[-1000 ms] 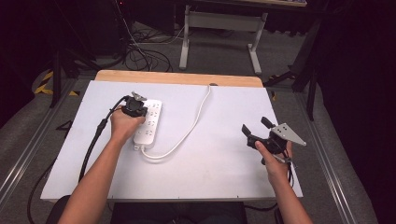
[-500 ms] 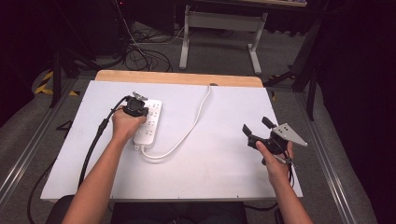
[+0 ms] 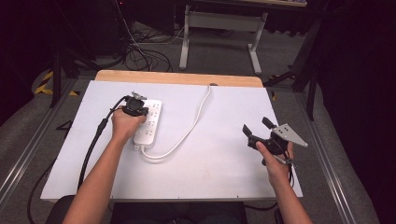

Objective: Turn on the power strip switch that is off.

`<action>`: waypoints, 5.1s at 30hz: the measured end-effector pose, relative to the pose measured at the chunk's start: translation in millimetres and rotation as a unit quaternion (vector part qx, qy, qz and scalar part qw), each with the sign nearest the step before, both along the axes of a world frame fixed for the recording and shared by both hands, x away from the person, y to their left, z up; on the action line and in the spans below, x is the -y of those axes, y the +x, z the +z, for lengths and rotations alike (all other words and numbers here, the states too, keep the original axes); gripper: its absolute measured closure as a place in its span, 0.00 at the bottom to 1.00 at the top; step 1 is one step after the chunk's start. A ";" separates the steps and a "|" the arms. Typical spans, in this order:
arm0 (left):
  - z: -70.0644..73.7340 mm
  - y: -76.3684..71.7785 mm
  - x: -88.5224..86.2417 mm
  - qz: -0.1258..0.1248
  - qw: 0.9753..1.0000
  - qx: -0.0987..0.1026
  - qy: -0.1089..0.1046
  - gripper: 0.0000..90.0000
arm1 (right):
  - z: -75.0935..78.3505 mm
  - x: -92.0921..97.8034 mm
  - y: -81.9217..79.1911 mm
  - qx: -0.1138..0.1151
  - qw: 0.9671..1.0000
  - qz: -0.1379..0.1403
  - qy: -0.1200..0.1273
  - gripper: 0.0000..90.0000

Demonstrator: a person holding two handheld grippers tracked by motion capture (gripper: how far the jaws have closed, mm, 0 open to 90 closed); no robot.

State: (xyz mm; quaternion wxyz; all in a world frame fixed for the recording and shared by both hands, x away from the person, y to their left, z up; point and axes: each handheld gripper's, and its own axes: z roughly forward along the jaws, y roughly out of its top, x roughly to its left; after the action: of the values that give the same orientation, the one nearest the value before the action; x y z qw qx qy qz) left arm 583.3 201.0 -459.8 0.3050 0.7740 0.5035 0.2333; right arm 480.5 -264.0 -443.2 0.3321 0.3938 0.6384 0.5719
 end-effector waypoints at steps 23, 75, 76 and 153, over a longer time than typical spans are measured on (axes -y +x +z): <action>1.7 2.2 -1.9 -0.001 1.000 -0.011 -0.008 1.00 | -0.1 0.3 0.5 -0.001 1.000 0.000 0.002 0.14; 28.3 -92.1 -50.9 0.062 0.971 0.183 -0.138 0.99 | 0.2 -0.1 -0.4 -0.003 1.000 -0.006 0.000 0.15; 28.3 -92.1 -50.9 0.062 0.971 0.183 -0.138 0.99 | 0.1 -0.4 -0.3 -0.004 1.000 -0.005 -0.001 0.15; 42.6 -155.0 -90.8 0.111 0.947 0.275 -0.127 0.04 | -3.2 -6.5 -0.3 0.001 1.000 0.010 -0.019 0.02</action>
State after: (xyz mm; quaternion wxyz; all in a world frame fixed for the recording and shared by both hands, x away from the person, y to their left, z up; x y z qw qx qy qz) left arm 428.2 291.8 -417.2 0.4993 0.5741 0.5081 0.4037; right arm 480.2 -257.5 -446.4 0.3341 0.3805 0.6529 0.5633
